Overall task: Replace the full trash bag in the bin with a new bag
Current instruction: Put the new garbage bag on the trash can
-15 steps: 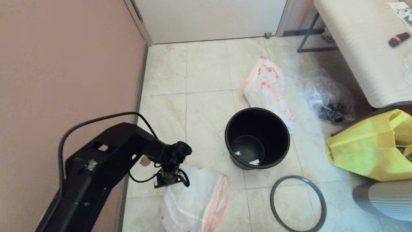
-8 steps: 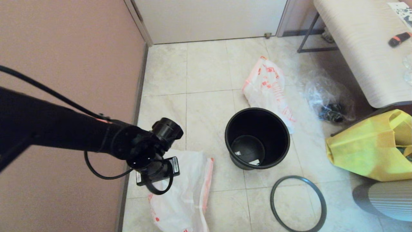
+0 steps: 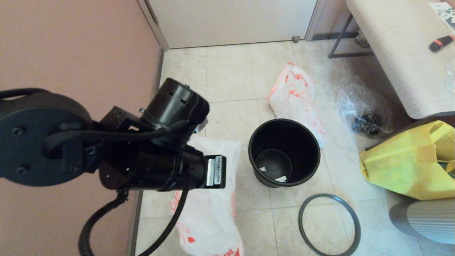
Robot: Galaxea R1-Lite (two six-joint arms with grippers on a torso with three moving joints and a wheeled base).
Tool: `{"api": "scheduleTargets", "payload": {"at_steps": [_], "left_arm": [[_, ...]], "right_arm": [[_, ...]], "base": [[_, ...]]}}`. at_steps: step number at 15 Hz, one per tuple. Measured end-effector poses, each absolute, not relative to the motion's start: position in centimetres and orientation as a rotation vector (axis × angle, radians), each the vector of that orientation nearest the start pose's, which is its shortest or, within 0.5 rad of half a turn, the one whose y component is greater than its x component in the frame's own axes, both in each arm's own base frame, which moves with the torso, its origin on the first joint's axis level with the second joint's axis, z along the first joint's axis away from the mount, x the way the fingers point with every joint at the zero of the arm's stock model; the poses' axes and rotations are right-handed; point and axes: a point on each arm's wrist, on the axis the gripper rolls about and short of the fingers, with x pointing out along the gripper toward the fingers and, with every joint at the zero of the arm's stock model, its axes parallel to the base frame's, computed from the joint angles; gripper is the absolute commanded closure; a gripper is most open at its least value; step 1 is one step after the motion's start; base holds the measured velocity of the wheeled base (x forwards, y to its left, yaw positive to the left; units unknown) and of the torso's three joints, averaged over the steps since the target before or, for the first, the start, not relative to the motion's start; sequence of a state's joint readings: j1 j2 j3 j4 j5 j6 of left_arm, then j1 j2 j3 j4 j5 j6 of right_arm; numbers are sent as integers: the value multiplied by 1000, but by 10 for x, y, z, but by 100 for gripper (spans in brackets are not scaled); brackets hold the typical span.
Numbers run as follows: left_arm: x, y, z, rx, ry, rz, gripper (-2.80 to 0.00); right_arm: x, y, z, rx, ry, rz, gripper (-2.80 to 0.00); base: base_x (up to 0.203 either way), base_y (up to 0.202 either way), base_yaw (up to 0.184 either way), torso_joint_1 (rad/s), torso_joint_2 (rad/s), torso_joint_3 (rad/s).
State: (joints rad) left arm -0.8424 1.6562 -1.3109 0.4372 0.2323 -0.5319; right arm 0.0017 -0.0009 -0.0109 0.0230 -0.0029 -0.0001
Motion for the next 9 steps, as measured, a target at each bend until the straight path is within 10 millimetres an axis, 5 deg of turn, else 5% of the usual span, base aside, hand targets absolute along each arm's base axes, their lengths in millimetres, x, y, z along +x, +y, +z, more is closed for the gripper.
{"api": "scheduleTargets", "payload": {"at_steps": [5, 9], "left_arm": [[224, -294, 266, -119, 688, -495, 0], [247, -362, 215, 30, 672, -554, 0]], "right_arm": [[-24, 0, 76, 0, 11, -1, 0], [-24, 0, 76, 0, 11, -1, 0]], "base": [[0, 0, 0, 0, 0, 0], [0, 0, 0, 0, 0, 0]]}}
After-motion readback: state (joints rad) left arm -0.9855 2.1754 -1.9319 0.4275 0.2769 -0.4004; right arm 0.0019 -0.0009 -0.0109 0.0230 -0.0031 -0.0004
